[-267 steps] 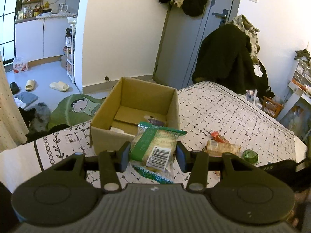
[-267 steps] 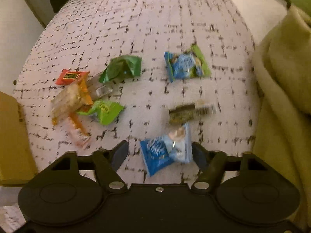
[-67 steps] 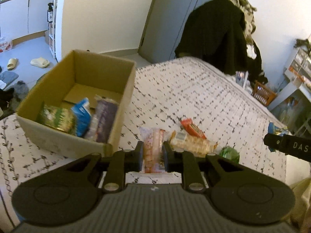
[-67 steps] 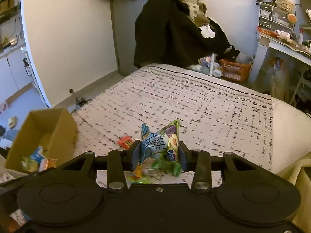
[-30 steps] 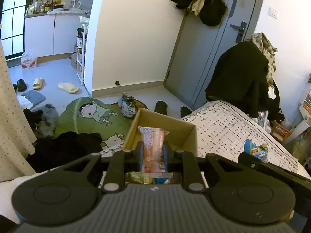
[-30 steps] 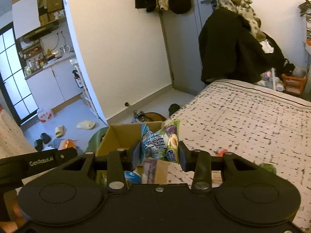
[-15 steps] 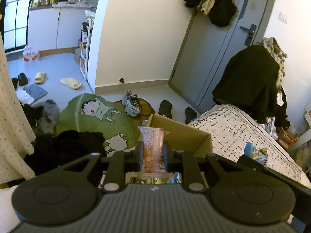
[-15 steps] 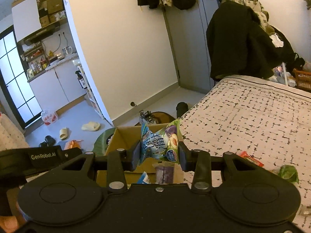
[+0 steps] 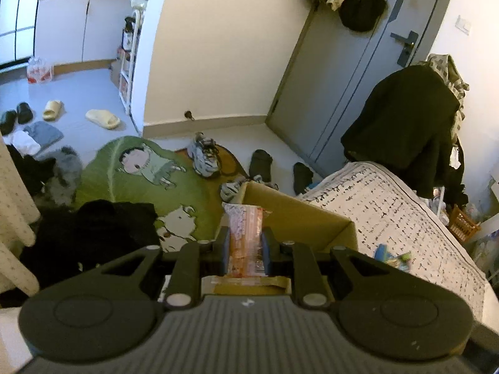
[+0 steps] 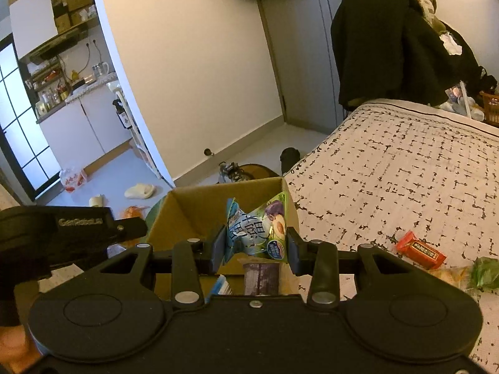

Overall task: Organize snacks
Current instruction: 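Open both grippers to drop the packs into the box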

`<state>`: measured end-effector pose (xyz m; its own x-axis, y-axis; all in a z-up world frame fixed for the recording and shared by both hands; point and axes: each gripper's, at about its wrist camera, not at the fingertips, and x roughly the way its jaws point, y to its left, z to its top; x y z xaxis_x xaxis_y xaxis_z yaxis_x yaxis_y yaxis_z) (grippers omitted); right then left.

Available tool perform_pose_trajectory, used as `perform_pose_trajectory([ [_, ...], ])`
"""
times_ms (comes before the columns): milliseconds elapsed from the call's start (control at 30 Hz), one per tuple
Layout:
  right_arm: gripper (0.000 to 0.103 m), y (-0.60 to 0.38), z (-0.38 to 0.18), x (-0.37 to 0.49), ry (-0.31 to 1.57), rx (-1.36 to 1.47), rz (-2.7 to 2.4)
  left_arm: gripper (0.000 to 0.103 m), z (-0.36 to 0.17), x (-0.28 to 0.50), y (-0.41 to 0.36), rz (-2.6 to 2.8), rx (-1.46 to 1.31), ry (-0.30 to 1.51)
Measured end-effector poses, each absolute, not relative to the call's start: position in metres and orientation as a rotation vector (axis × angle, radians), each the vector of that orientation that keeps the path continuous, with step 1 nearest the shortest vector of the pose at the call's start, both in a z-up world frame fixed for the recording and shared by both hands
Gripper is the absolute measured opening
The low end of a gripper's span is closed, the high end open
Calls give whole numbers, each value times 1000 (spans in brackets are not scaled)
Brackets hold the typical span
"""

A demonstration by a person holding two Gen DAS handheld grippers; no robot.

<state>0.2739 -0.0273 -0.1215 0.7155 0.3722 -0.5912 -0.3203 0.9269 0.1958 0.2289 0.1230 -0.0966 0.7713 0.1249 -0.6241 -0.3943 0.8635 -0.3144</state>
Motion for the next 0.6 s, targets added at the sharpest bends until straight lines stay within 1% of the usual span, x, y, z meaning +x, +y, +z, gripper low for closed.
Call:
perform_pose_trajectory([
  [100,39,-29,-122,278,680,95,380,19,-103,238,122,284,-464,643],
  [167,39,-28,-123,279,685,103,387,23,-106,242,124,304,-470,651],
  [400,41,-16,-126,285,677,157,427,25,-110,243,130,320,-481,665],
  [467,48,-12,-123,287,671,171,441,25,-107,241,132,321,-478,664],
  [533,61,-12,-118,289,678,198,449,26,-105,237,135,329,-475,666],
  [600,65,-14,-113,288,671,200,439,34,-101,233,137,341,-476,662],
])
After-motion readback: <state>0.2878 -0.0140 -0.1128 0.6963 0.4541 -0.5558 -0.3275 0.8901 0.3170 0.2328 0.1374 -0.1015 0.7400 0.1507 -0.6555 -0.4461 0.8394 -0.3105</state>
